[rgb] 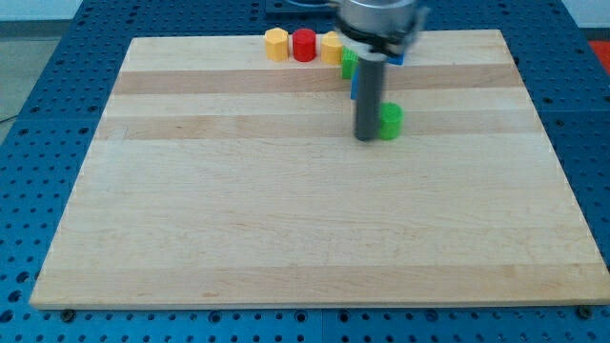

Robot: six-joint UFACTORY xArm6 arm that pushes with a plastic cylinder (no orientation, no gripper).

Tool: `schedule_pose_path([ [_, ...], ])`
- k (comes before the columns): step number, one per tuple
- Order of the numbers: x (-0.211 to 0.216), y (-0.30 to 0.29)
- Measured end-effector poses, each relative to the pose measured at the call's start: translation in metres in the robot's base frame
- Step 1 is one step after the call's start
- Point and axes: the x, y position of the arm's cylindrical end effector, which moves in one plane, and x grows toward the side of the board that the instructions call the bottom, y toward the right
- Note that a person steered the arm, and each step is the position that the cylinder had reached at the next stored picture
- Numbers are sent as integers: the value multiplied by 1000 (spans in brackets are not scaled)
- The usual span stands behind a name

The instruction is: Slide the green circle towards bottom right

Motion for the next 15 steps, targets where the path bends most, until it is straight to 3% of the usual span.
schedule_pose_path([
  [1,12,-12],
  [2,2,-71],
  [3,-23,-90],
  [4,-61,-58],
  [5,-70,15],
  [7,20,117],
  [8,-29,105],
  [9,-72,47],
  [10,-56,1],
  [11,17,23],
  [12,59,54],
  [14,10,-2],
  [15,15,52],
])
